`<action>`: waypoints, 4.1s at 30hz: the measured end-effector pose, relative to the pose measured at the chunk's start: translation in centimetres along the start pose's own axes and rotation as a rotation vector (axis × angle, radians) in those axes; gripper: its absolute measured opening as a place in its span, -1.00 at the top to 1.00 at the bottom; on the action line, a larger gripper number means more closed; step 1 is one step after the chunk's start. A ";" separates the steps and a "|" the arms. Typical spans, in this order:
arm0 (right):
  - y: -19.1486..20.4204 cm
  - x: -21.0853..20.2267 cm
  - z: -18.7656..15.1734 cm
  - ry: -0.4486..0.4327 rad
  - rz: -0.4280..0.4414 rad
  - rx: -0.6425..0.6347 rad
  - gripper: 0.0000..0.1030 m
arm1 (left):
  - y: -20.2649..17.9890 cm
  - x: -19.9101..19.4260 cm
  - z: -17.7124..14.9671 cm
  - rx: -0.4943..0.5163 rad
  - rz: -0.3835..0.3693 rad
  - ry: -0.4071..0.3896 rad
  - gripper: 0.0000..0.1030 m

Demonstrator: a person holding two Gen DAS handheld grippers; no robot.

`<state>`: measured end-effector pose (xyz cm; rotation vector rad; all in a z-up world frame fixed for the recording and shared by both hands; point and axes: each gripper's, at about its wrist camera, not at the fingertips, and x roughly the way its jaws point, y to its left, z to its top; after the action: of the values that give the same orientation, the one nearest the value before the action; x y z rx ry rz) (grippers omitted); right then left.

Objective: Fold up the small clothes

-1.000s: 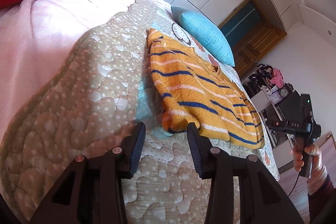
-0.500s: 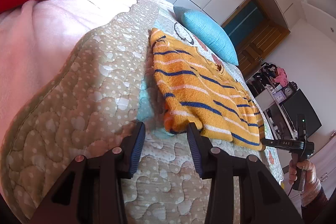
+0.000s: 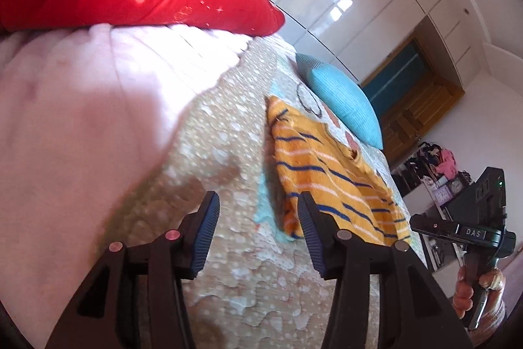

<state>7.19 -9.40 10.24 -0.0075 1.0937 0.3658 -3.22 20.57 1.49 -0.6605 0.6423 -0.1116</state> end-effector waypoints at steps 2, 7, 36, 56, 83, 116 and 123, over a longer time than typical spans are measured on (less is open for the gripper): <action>3.4 2.0 1.0 0.020 0.022 -0.051 -0.20 | 0.5 -0.3 0.2 -0.012 0.019 -0.012 0.02; 10.3 6.9 2.6 0.073 -0.014 -0.186 -0.23 | 1.6 -0.8 0.3 -0.037 0.043 -0.025 -0.20; 15.9 6.9 -4.7 -0.005 -0.077 -0.704 0.09 | 6.7 -3.0 1.8 -0.253 0.003 -0.085 -0.24; 15.5 6.0 1.7 0.011 0.192 -0.374 0.73 | 7.0 -2.6 1.8 -0.260 0.009 -0.076 -0.24; 18.4 15.6 2.0 0.002 -0.589 -0.608 0.14 | 6.5 -2.5 1.8 -0.244 0.010 -0.075 -0.30; -21.4 -5.9 -3.9 -0.282 0.302 0.428 -0.29 | -11.8 -1.3 -3.3 0.141 -0.006 0.162 -0.42; -20.1 0.5 -0.2 -0.146 0.284 0.451 -0.29 | -19.8 0.6 -3.2 0.310 -0.079 0.166 -0.53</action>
<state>13.15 -28.18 6.21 0.5708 1.0136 0.3599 -2.68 3.00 11.18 -0.3790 0.7395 -0.3357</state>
